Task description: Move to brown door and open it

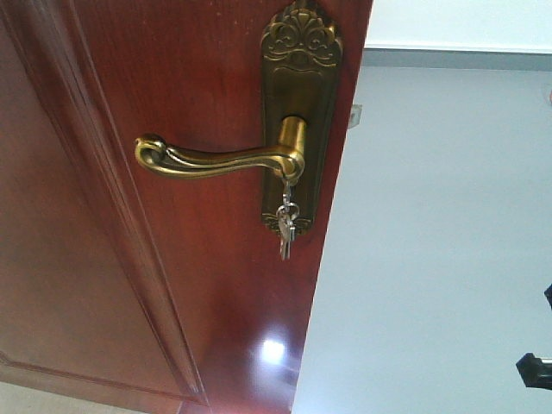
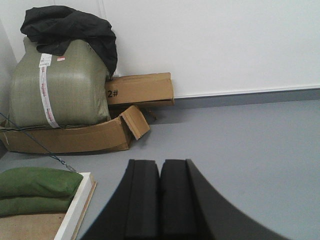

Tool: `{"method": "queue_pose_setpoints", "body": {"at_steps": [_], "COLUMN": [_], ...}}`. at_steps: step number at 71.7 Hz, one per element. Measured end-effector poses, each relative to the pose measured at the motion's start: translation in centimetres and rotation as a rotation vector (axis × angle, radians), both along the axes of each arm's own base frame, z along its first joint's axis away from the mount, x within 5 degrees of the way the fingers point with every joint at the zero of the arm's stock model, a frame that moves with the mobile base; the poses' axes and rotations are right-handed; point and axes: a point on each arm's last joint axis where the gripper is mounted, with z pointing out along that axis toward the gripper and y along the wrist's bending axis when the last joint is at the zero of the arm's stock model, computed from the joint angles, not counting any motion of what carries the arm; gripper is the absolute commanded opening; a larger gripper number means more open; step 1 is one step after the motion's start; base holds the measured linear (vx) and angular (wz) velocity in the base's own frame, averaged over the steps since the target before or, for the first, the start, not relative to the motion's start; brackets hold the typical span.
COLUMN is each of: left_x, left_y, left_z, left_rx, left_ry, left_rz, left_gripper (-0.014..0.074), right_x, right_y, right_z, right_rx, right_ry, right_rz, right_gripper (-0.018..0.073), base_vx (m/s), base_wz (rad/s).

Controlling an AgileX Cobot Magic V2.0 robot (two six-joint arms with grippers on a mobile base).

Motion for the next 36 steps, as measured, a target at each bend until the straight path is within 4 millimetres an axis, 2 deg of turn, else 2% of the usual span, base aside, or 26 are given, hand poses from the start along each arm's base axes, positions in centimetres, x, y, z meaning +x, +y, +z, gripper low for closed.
{"method": "queue_pose_setpoints", "body": {"at_steps": [36], "left_x": [0.0], "left_y": [0.01], "left_z": [0.0], "left_rx": [-0.002], "left_ry": [0.0], "left_rz": [0.001], "left_gripper": [0.0017], "right_x": [0.0], "right_y": [0.0], "right_z": [0.0], "right_rx": [0.0], "right_ry": [0.0], "right_rz": [0.0], "right_gripper": [0.0], "base_vx": [0.0], "base_wz": [0.0]}}
